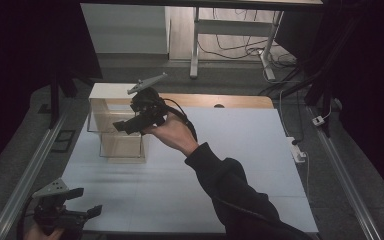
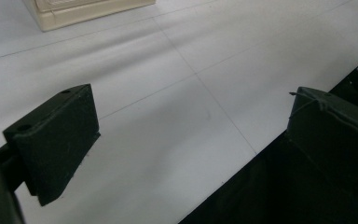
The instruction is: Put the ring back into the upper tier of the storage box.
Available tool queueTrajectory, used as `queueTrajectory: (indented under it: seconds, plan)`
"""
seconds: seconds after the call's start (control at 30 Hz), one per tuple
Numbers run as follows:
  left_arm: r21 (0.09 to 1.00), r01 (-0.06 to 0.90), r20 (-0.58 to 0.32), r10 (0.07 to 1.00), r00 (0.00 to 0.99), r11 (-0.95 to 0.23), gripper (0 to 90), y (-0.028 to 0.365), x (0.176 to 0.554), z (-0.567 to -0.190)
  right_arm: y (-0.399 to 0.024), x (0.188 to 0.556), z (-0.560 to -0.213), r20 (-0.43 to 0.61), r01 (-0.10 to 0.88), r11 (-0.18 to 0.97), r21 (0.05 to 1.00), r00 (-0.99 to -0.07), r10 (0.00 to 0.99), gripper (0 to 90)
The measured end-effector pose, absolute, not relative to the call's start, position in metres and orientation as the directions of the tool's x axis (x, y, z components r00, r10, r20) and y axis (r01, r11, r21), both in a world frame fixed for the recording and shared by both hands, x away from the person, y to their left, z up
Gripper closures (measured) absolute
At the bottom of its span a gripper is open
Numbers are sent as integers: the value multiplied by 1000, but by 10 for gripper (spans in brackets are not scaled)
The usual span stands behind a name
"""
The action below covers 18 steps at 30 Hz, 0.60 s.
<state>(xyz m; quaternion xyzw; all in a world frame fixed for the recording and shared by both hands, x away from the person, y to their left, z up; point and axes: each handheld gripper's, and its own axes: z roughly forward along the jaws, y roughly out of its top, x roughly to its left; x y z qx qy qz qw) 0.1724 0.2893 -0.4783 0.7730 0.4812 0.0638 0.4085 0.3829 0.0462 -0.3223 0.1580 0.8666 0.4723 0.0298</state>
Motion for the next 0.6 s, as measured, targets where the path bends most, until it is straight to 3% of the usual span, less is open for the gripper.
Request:
queueTrajectory:
  seconds: [0.6]
  plan:
    - [688, 699, -305, 798, 519, -192, 21, 289, 173, -479, 12, 384, -327, 89, 271, 506, 819, -931, 355, 37]
